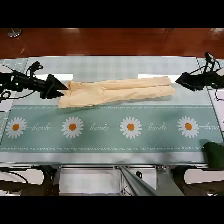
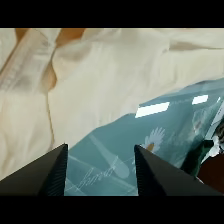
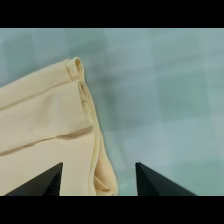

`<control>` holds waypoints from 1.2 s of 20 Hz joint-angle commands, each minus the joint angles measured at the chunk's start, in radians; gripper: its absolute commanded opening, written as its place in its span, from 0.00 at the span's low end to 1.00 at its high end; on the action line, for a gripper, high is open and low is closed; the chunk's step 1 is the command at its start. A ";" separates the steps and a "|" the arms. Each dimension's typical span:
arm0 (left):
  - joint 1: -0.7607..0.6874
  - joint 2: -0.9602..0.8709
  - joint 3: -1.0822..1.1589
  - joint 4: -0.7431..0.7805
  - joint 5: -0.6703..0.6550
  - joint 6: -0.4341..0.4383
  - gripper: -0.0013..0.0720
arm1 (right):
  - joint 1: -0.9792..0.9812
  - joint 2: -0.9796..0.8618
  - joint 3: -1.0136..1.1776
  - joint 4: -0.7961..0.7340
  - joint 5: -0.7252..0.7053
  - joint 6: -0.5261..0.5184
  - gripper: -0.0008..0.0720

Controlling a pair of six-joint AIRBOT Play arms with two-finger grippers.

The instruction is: Fold the shirts.

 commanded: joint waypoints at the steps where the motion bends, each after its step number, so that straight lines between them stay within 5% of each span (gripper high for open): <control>1: -0.021 0.008 0.001 -0.001 -0.029 0.018 0.70 | -0.089 -0.067 0.000 0.306 0.108 -0.051 0.77; 6: -0.061 0.010 0.001 -0.019 -0.017 0.021 0.70 | -0.031 -0.163 0.000 0.314 0.058 -0.017 0.77; 11: -0.086 0.010 0.001 -0.020 0.056 0.020 0.70 | 0.116 -0.211 0.000 0.340 -0.144 0.012 0.71; 13: -0.088 0.010 0.001 -0.031 0.058 0.020 0.70 | 0.154 -0.205 0.000 0.380 -0.213 0.011 0.15; 14: -0.087 0.010 0.001 -0.039 0.058 0.020 0.70 | 0.165 -0.199 0.000 0.404 -0.226 0.007 0.05; 18: -0.087 0.013 0.001 -0.055 0.057 0.021 0.68 | 0.167 -0.109 0.000 0.409 -0.195 -0.105 0.05; 20: -0.088 0.019 0.001 -0.115 0.042 0.039 0.22 | 0.164 -0.009 0.000 0.370 -0.130 -0.145 0.05; 21: -0.093 0.024 0.001 -0.185 0.027 0.093 0.10 | 0.164 0.044 0.000 0.336 -0.106 -0.145 0.05; 24: -0.153 0.043 0.001 -0.427 -0.004 0.223 0.05 | 0.173 0.208 0.000 0.282 -0.029 -0.117 0.05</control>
